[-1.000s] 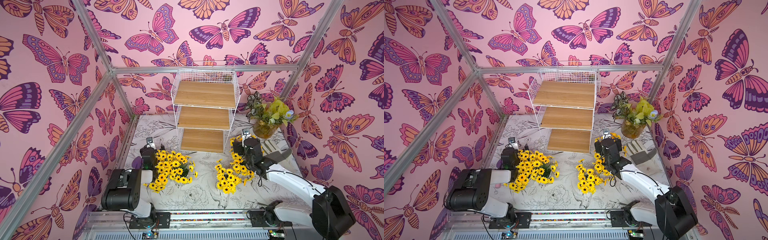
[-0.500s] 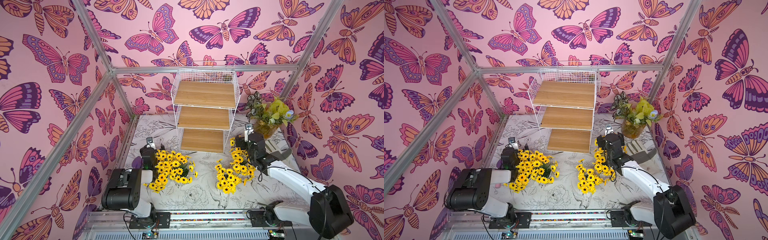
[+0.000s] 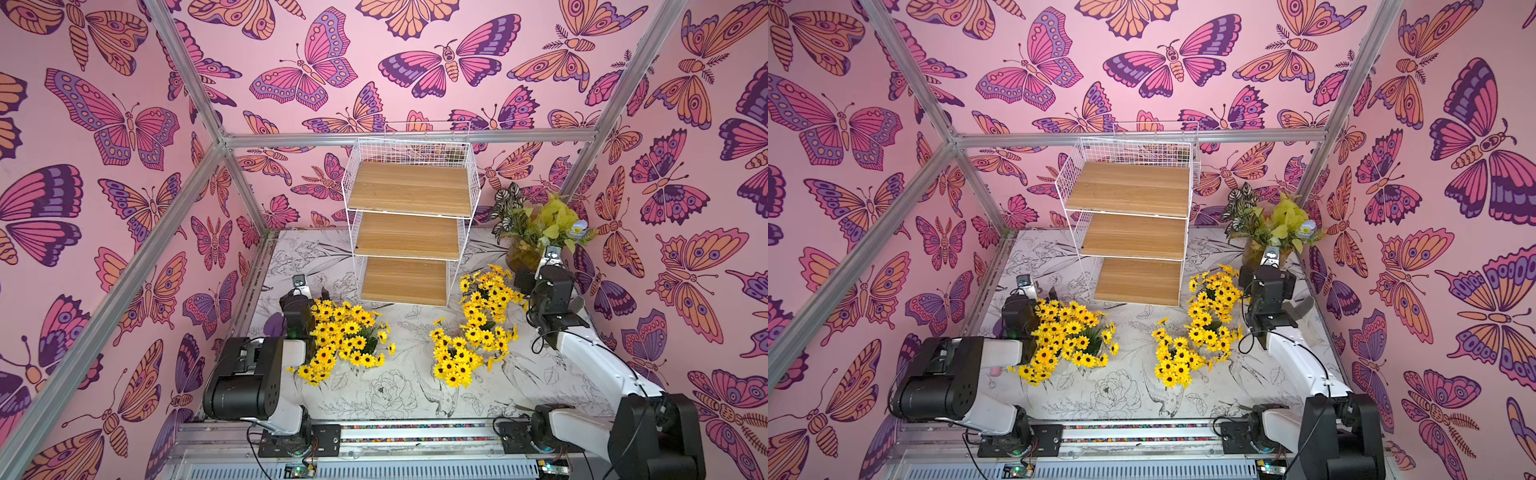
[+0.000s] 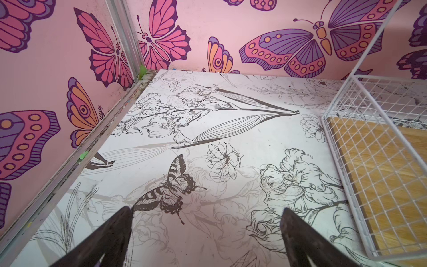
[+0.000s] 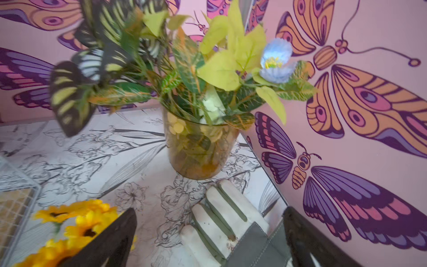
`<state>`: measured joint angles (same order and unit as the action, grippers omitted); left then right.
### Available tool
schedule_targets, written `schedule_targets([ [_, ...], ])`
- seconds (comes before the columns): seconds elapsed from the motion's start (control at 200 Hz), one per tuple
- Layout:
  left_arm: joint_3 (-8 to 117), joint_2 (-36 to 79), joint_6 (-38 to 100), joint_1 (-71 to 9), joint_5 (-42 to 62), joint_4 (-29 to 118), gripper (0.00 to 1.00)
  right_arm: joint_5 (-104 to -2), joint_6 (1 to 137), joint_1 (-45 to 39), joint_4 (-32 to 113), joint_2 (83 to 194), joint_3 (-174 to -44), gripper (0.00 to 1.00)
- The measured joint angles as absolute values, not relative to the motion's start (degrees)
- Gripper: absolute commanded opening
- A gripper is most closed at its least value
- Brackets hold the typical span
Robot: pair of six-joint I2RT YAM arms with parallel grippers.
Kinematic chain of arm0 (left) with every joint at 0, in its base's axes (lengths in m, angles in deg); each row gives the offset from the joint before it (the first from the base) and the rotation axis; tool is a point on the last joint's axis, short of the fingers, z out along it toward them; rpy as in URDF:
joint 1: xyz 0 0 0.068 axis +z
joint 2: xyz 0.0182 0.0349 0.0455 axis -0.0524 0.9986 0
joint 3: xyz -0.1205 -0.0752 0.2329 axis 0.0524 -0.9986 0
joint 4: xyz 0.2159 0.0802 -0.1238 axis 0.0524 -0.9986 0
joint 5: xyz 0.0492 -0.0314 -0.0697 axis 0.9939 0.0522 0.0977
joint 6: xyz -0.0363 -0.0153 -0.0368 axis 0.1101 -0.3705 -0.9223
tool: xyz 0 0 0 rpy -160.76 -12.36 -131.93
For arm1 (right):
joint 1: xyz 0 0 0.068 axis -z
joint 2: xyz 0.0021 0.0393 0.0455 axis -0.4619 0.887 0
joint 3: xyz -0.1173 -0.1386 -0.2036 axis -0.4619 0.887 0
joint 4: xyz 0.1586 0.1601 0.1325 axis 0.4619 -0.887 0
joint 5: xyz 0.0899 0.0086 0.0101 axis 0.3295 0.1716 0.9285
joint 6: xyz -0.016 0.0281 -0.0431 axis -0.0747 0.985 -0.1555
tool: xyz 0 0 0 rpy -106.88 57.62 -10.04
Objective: Take the sunflower pots off the shelves
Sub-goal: Reset both arms
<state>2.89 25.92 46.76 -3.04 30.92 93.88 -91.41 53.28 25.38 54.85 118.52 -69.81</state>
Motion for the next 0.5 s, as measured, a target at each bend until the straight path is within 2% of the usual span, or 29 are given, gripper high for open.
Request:
schedule_targets([
  [0.496, 2.9, 25.9, 46.7, -3.0, 30.9, 93.9, 0.99, -89.6, 58.1, 26.3, 58.0, 127.1, -65.1, 0.99],
])
